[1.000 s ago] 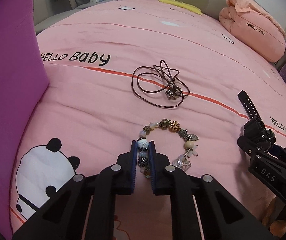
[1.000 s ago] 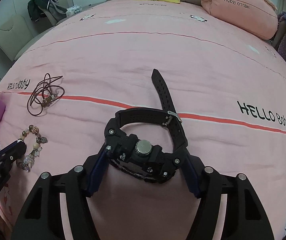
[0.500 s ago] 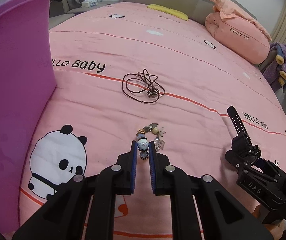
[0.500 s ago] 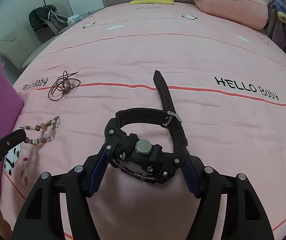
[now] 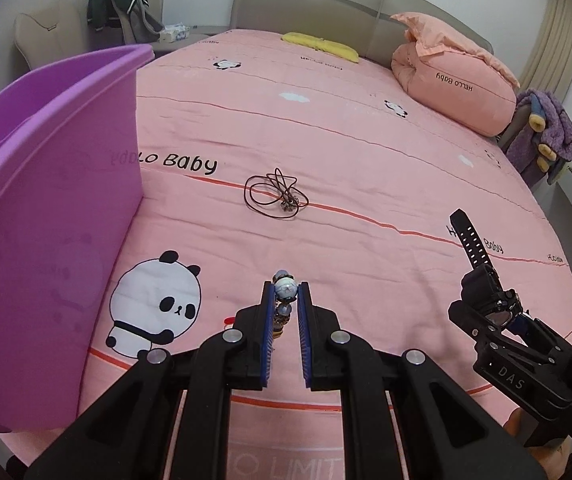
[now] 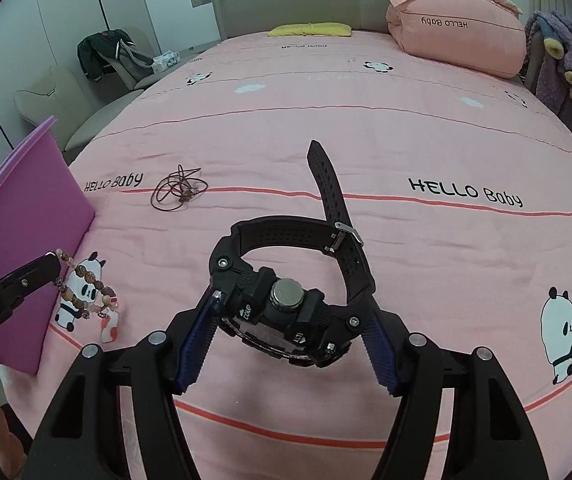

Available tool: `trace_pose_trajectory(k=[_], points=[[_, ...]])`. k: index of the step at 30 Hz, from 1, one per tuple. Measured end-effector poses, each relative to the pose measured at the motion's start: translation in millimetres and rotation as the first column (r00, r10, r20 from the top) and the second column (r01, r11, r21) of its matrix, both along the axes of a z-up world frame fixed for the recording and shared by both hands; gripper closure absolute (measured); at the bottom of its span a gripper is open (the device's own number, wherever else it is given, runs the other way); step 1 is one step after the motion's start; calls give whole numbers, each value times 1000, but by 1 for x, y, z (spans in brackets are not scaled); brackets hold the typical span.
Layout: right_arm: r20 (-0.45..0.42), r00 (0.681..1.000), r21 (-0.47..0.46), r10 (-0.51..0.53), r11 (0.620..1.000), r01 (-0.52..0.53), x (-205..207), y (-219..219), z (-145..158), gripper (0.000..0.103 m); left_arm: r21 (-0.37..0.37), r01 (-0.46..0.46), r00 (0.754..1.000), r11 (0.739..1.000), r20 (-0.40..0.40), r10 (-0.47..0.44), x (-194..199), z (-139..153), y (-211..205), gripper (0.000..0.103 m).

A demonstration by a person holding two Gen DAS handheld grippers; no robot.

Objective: Organize jewelry
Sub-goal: 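Lift the bracelet and wristwatch and carry them over the purple basin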

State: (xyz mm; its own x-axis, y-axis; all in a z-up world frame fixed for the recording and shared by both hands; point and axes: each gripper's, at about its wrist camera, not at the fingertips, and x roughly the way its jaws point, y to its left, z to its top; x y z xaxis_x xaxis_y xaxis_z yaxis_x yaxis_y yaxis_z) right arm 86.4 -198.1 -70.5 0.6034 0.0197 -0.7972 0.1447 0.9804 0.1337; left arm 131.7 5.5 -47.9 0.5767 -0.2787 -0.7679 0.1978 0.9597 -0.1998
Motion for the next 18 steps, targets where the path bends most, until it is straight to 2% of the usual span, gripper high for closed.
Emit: trace_pose_trajectory(k=[9, 18], points=[[88, 994, 15, 65, 998, -67, -24, 39, 57, 38, -15, 32, 994, 999, 104, -30, -33, 62, 25, 91], [197, 963, 33, 185, 980, -195, -25, 107, 119, 38, -26, 26, 969, 999, 244, -19, -51, 130, 80, 91]])
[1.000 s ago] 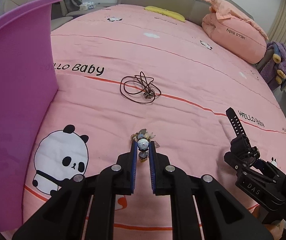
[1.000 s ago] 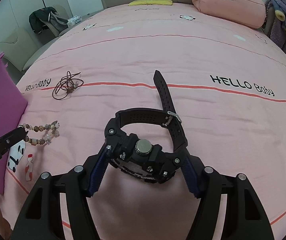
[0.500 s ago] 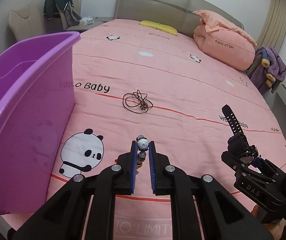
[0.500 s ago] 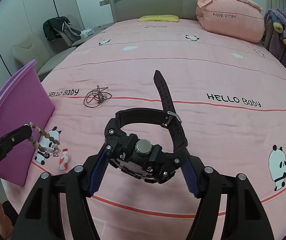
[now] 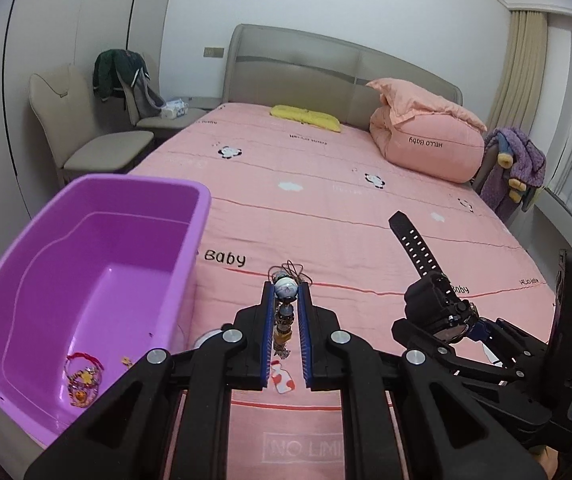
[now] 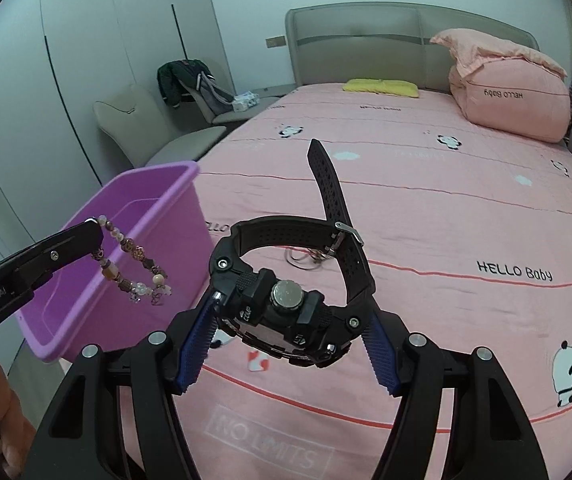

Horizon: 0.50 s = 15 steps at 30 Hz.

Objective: Organize jewelry
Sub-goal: 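Lift the bracelet and wristwatch and carry them over the purple basin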

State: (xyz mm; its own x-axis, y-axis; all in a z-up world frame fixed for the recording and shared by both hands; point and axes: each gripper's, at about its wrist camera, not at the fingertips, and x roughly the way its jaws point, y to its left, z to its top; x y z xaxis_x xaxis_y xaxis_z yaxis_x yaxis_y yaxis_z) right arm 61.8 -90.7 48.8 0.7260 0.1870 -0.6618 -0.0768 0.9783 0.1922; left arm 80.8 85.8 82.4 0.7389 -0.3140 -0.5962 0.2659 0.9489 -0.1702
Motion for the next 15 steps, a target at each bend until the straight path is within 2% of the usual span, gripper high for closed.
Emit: trace_pose_trajectory(k=[4, 7, 15], points=[[26, 996, 32, 83, 996, -84, 13, 42, 21, 38, 19, -31, 999, 999, 41, 31, 0, 19, 34, 91], [39, 990, 45, 134, 990, -136, 23, 72, 31, 38, 33, -75, 996, 997, 43, 73, 6, 25, 65, 91], [36, 957, 34, 287, 957, -288, 46, 155, 42, 38, 82, -204, 977, 976, -44, 208, 27, 3, 138, 91]])
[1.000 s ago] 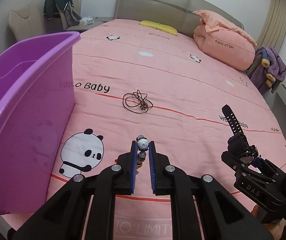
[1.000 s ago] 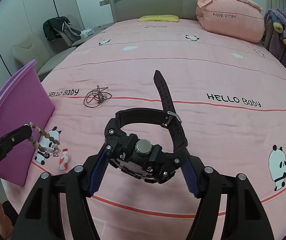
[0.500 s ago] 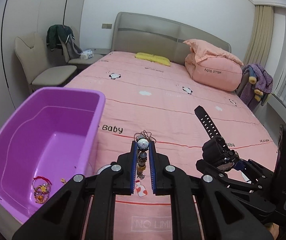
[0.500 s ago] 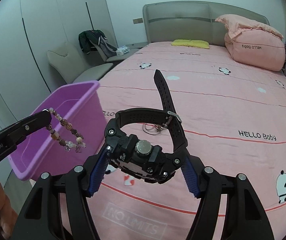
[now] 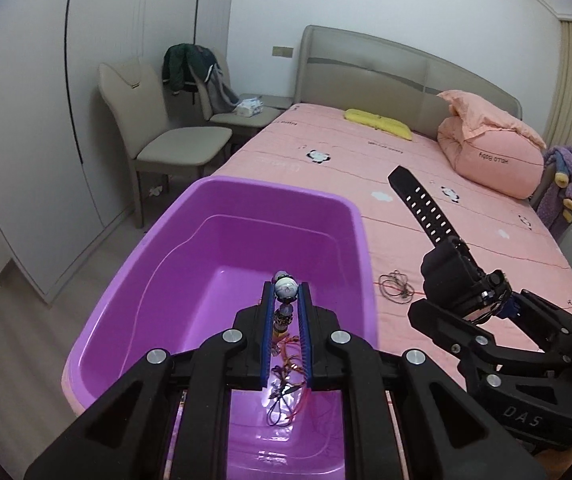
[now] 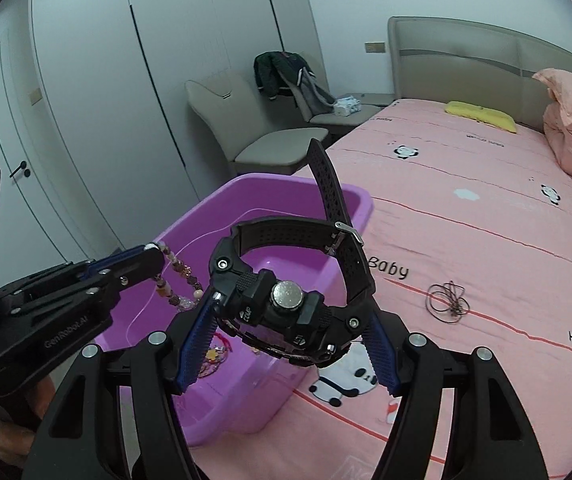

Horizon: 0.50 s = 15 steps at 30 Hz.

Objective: Organize jewelry
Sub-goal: 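Lift the bracelet and wristwatch and carry them over the purple basin, then open both tools to drop the bracelet and wristwatch into the basin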

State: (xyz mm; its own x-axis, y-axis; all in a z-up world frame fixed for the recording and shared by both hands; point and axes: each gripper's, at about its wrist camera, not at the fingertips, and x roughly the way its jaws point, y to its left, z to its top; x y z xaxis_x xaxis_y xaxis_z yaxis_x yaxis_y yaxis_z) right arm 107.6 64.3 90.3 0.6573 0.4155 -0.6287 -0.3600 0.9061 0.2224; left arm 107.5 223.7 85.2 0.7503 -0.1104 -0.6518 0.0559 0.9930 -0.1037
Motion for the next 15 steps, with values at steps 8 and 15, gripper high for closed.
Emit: trace_pose_trajectory(k=[8, 15], points=[[-119, 988, -41, 101, 993, -107, 28, 52, -20, 38, -8, -119, 983, 993, -141, 117, 15, -40, 46, 91], [-206, 970, -96, 129, 984, -151, 40, 72, -38, 38, -7, -161, 955, 987, -253, 154, 30, -63, 59, 91]])
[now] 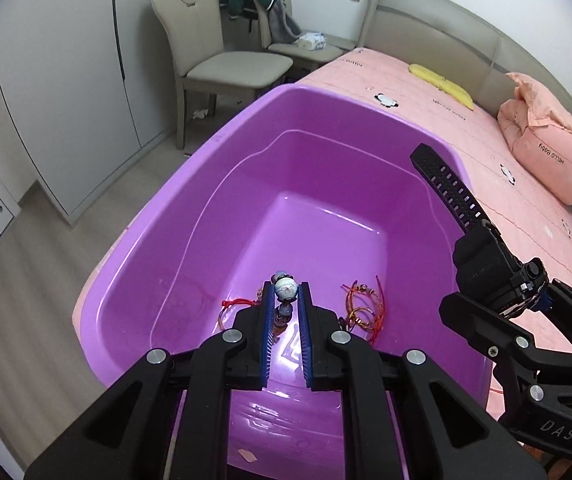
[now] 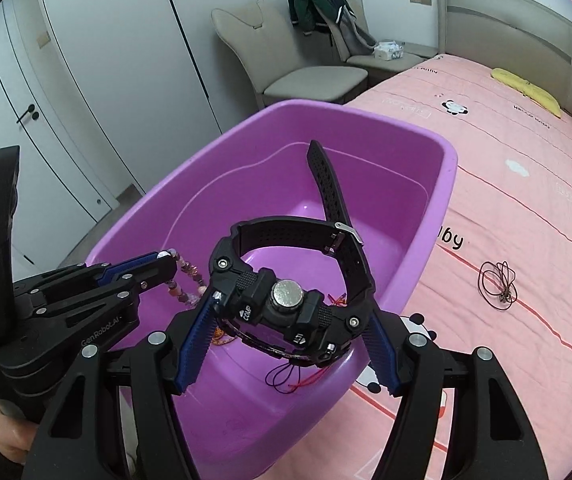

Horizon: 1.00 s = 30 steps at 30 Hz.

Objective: Organize jewelry
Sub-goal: 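Open both tools to drop the bracelet and wristwatch into the basin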

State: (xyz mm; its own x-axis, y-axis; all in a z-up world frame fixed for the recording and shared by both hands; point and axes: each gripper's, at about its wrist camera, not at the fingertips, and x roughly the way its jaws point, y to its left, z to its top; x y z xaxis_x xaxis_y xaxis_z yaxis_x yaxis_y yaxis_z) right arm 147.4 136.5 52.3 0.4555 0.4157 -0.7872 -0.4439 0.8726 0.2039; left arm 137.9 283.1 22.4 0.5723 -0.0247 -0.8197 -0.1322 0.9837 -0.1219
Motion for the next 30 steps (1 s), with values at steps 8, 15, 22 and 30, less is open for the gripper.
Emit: trace_pose_trajectory(k=[8, 15, 22, 30], points=[[-34, 999, -53, 10, 999, -12, 4, 9, -9, 38, 19, -29, 998, 999, -63, 30, 5, -13, 3, 91], [-64, 998, -66, 10, 998, -14, 6, 10, -6, 37, 57, -97, 995, 994, 1, 97, -9, -1, 7, 22], [-48, 999, -89, 12, 996, -16, -1, 8, 1, 29, 44, -133, 991, 990, 7, 133, -16, 9, 15, 17], [-41, 999, -37, -26, 999, 25, -2, -11, 15, 26, 40, -152, 988, 988, 8, 152, -22, 13, 12, 12]])
